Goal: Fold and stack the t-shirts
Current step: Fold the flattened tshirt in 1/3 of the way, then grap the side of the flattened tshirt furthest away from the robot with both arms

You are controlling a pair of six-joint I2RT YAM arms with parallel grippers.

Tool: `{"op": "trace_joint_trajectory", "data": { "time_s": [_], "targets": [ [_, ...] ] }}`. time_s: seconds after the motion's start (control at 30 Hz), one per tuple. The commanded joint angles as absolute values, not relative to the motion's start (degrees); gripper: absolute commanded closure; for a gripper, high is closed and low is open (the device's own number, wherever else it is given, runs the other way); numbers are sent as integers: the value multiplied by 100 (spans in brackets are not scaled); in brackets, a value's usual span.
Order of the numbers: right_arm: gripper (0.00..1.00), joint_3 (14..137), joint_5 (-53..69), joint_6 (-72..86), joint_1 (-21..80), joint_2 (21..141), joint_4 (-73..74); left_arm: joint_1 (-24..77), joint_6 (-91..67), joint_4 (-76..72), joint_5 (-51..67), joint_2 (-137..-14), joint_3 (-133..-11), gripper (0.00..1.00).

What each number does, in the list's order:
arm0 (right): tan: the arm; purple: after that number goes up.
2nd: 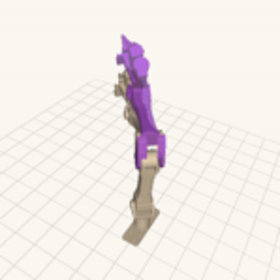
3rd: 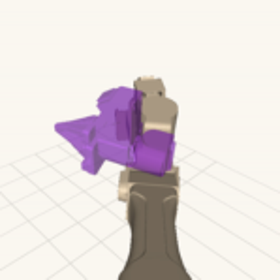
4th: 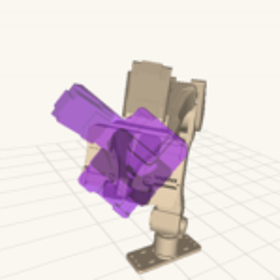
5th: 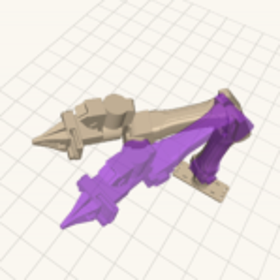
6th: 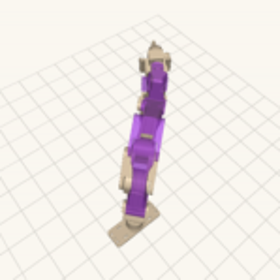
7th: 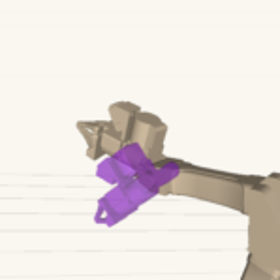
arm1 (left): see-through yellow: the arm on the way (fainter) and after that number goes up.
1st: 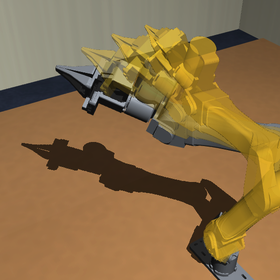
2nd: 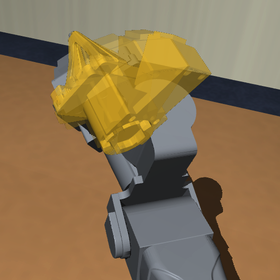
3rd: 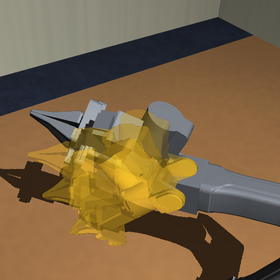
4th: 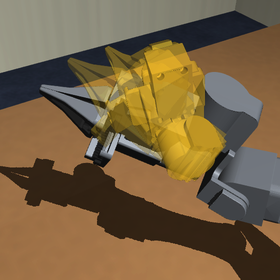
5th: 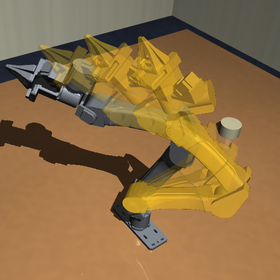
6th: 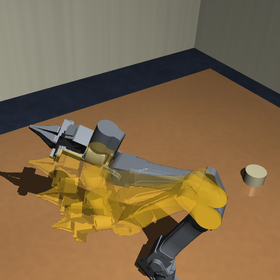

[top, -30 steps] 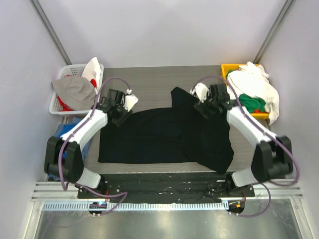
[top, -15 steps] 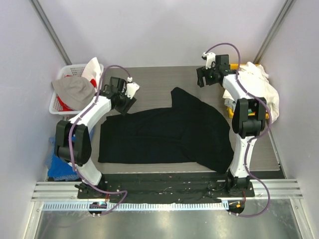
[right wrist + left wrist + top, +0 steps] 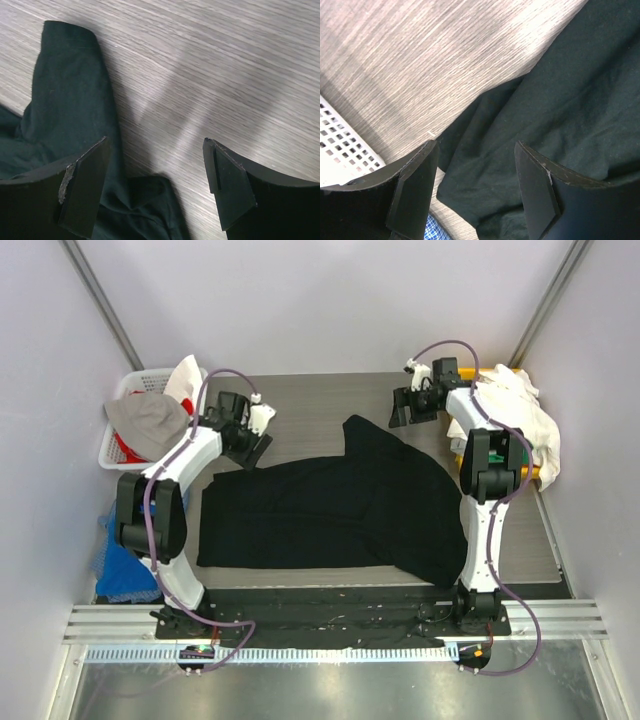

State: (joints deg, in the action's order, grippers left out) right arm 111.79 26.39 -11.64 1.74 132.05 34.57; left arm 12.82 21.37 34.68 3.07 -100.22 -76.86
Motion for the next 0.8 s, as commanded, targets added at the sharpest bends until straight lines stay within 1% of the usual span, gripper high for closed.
{"op": "trace_joint_trajectory", "data": {
  "time_s": [0.0, 0.3, 0.47, 0.57, 0.63, 0.77],
  "targets": [
    [17, 11584, 3128, -1090, 132, 13297, 3612, 1239, 2162, 3656, 448, -10168, -7980, 33],
    [18, 11891, 3480, -923, 123, 13790, 3630, 1222, 2224, 3700, 448, -10309, -7989, 34],
    [21, 12006, 3630, -791, 123, 14009, 3534, 1230, 2311, 3744, 396, -10345, -7998, 34],
    [25, 12006, 3682, -686, 123, 14071, 3411, 1213, 2338, 3718, 334, -10388, -7972, 34],
    [31, 12041, 3726, -668, 114, 14124, 3393, 1178, 2347, 3700, 334, -10415, -7954, 34],
    [31, 11980, 3814, -659, 149, 14115, 3419, 1099, 2382, 3656, 290, -10494, -7972, 34]
  ]
}}
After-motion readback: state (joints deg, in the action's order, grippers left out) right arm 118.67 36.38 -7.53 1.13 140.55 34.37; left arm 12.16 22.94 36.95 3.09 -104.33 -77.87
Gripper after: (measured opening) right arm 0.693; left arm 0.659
